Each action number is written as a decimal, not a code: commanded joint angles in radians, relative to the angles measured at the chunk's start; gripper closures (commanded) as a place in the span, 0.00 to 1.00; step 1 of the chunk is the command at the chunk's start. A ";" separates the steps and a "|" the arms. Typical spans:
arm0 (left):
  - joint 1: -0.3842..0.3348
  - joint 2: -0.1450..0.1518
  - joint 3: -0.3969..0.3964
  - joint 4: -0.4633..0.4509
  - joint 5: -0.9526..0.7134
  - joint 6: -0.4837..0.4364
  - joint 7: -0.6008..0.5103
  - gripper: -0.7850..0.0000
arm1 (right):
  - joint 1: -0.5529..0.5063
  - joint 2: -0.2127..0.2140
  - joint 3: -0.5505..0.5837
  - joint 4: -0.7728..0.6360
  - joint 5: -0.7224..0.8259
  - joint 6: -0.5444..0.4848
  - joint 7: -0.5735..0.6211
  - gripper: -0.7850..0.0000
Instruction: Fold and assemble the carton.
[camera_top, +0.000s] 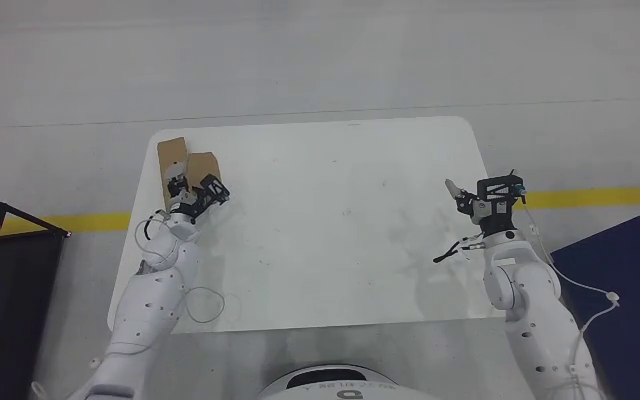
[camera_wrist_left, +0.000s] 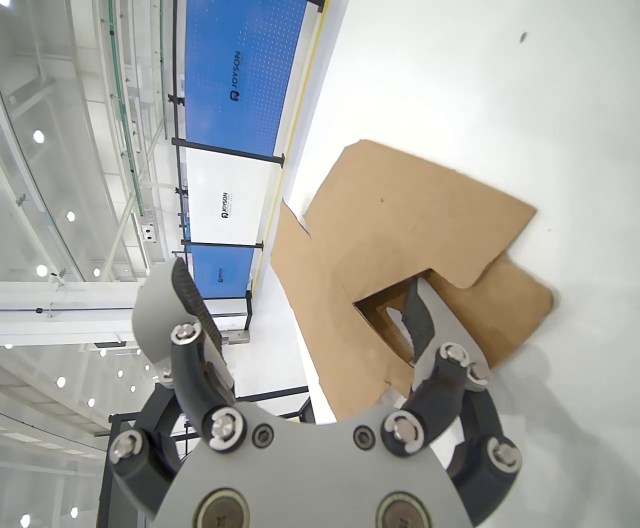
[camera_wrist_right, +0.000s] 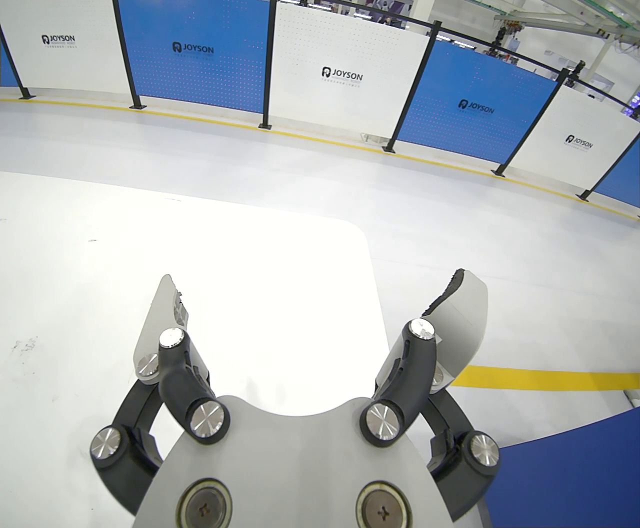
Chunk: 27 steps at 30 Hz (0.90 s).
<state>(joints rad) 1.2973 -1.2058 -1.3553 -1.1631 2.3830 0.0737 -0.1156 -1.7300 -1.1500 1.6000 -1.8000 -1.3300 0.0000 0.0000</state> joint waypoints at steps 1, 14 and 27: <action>-0.005 -0.001 -0.002 0.007 -0.007 -0.004 0.005 0.54 | 0.000 0.000 0.000 0.000 0.000 0.000 0.000 0.00; 0.003 0.002 -0.021 -0.013 -0.018 -0.016 0.043 1.00 | 0.000 0.000 0.000 0.000 0.000 0.000 0.000 0.00; 0.272 0.028 -0.164 -0.402 0.015 0.086 0.092 1.00 | 0.000 0.000 0.000 0.000 0.000 0.000 0.000 0.00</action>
<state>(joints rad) 1.5444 -1.1782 -1.5078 -1.5284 2.4091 0.1422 -0.0370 -1.7300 -1.1500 1.6000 -1.8000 -1.3300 0.0000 0.0000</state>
